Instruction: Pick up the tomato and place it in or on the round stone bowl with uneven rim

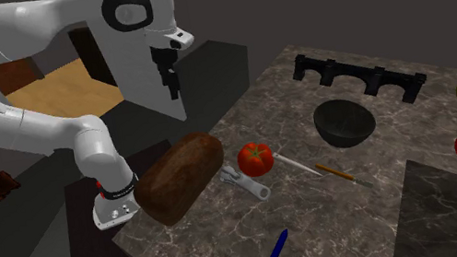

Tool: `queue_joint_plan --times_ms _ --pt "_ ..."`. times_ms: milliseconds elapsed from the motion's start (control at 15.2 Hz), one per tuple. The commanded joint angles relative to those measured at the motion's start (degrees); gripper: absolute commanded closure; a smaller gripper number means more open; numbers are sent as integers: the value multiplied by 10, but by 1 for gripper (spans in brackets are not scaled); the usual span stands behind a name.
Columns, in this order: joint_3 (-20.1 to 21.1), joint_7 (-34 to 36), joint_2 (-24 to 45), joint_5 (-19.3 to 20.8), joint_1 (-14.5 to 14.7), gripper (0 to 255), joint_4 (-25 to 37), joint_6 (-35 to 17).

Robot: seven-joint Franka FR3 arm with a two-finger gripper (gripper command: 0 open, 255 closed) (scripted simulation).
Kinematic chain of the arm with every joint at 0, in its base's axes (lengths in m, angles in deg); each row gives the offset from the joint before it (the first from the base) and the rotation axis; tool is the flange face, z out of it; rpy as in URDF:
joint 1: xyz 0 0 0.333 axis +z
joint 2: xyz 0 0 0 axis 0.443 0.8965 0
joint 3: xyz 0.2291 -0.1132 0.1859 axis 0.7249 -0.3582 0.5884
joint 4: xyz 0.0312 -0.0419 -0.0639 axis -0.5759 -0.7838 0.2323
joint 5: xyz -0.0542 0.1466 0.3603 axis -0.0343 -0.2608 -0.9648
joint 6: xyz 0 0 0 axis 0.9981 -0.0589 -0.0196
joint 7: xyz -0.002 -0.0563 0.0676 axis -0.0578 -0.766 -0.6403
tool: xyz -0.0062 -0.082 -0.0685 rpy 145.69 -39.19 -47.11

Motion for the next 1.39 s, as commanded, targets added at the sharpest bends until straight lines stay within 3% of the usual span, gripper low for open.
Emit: queue_joint_plan --times_ms 0,792,1320 --pt "0 0 0 0 0 0 0 0" --pt "87 85 160 285 -68 0 -53 -164" --pt "121 208 305 529 -131 0 -24 -194"
